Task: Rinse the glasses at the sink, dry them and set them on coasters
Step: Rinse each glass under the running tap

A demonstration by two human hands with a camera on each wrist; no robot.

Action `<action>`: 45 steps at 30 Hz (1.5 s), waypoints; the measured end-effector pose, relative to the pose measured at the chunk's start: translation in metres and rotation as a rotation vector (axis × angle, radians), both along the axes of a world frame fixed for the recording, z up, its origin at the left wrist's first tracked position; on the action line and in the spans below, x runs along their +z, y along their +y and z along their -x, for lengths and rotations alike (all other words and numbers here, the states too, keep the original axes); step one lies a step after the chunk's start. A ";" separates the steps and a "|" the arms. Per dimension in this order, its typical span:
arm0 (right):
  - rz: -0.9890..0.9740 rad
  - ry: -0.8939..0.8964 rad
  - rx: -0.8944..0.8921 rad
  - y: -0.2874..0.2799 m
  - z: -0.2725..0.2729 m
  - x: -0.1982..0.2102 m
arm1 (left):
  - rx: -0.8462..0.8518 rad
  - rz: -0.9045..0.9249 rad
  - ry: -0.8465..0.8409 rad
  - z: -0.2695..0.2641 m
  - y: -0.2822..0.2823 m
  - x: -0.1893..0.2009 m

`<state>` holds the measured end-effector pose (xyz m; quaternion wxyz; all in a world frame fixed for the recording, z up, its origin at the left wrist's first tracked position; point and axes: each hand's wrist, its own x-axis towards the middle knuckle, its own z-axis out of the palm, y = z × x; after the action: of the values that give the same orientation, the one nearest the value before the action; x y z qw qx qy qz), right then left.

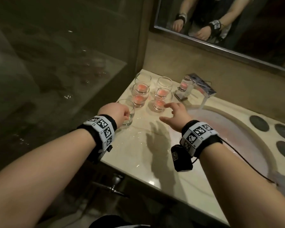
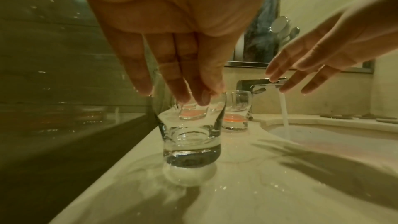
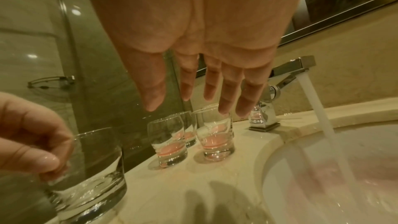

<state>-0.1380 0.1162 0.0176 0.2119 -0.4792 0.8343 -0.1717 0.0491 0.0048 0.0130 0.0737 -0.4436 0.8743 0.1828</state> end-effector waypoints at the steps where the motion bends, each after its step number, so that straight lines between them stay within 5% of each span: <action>1: -0.007 0.001 -0.006 -0.001 -0.002 -0.002 | -0.014 -0.013 -0.030 0.000 -0.003 -0.002; 13: -0.008 -0.022 0.003 -0.017 -0.006 -0.007 | -0.176 0.186 -0.122 0.000 0.000 -0.007; 18: 0.049 -0.070 -0.048 -0.013 0.018 -0.006 | -0.145 0.296 0.073 0.029 0.011 0.013; 22: 0.093 -0.124 -0.126 0.001 0.050 -0.009 | -0.195 0.223 0.126 0.078 0.020 0.015; 29: 0.066 -0.169 -0.166 0.037 0.109 -0.022 | -0.142 0.170 -0.096 0.159 0.014 0.005; 37: 0.050 -0.250 -0.086 0.048 0.151 -0.040 | -0.055 0.080 -0.194 0.189 0.015 0.001; 45: 0.181 -0.499 0.105 0.050 0.164 -0.062 | -0.274 -0.059 -0.103 0.228 0.075 0.005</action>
<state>-0.3016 0.1658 -0.0447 0.3757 -0.4819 0.7115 -0.3471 -0.1786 0.0802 0.0183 0.1557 -0.3265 0.9159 0.1738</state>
